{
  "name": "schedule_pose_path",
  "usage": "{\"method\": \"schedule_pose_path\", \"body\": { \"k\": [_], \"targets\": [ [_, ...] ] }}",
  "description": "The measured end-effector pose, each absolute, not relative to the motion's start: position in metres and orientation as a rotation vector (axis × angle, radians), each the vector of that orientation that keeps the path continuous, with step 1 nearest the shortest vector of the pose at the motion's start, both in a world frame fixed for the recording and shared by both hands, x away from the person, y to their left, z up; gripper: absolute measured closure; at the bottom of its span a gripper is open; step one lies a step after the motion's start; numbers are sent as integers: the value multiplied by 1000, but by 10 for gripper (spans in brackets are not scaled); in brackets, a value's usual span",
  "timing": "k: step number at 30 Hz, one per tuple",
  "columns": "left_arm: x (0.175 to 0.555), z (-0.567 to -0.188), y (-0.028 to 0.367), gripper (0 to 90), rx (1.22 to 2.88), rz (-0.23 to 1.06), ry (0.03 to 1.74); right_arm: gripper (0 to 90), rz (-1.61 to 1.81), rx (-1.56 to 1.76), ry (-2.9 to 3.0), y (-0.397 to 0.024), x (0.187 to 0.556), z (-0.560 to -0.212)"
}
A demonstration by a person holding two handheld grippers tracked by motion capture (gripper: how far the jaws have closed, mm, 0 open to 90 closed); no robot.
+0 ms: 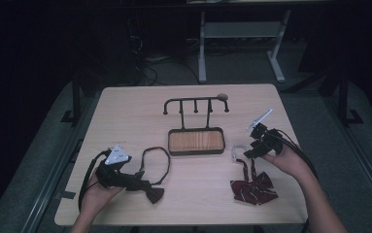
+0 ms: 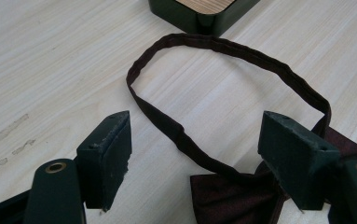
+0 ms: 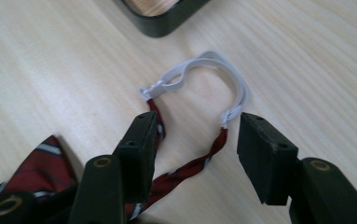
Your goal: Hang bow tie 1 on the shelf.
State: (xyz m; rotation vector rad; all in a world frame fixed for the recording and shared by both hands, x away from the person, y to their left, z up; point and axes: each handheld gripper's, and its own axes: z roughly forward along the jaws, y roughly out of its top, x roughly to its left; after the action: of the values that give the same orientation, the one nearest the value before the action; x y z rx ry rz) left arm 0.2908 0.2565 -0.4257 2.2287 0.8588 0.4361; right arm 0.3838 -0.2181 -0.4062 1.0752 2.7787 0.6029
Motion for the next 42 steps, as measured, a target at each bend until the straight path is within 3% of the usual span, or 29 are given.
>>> {"method": "schedule_pose_path", "body": {
  "k": [11,15,34,42],
  "targets": [
    [291,-425,257,263,2216,419,856,541,488,1143,2807,-214,404,-423],
    [290,-424,256,263,2217,413,848,614,447,1170,2818,-214,408,-429],
    [290,-422,257,263,2198,416,847,811,344,1134,2822,-207,407,-437],
    [289,-422,257,263,2194,413,850,855,335,1129,2825,-207,407,-438]
  ]
}}
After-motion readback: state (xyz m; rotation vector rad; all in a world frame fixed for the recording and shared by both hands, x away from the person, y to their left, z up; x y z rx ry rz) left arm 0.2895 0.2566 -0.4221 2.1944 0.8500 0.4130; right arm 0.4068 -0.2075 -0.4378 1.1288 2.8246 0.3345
